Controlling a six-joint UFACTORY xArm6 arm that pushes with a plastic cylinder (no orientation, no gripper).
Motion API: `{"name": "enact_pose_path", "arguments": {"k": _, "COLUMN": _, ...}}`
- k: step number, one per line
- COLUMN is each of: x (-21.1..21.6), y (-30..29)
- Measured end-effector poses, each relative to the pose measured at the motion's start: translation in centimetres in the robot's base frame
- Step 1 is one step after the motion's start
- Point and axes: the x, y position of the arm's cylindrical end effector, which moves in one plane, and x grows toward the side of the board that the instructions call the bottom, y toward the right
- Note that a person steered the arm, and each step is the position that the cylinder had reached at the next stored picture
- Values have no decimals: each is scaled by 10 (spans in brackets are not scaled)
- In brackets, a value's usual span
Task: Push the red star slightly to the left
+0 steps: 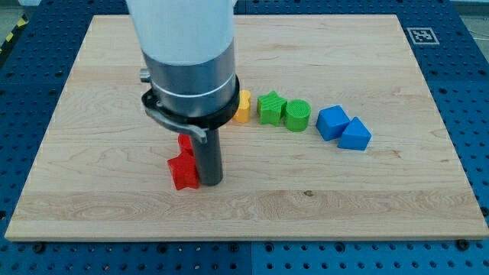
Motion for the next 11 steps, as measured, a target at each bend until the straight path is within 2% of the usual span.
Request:
{"name": "enact_pose_path", "arguments": {"k": 2, "x": -19, "y": -5}}
{"name": "enact_pose_path", "arguments": {"k": 3, "x": 1, "y": -46}}
{"name": "enact_pose_path", "arguments": {"k": 4, "x": 12, "y": -64}}
{"name": "enact_pose_path", "arguments": {"k": 5, "x": 8, "y": -32}}
{"name": "enact_pose_path", "arguments": {"k": 6, "x": 25, "y": 22}}
{"name": "enact_pose_path", "arguments": {"k": 7, "x": 44, "y": 11}}
{"name": "enact_pose_path", "arguments": {"k": 9, "x": 44, "y": -70}}
{"name": "enact_pose_path", "arguments": {"k": 10, "x": 44, "y": -71}}
{"name": "enact_pose_path", "arguments": {"k": 11, "x": 29, "y": -6}}
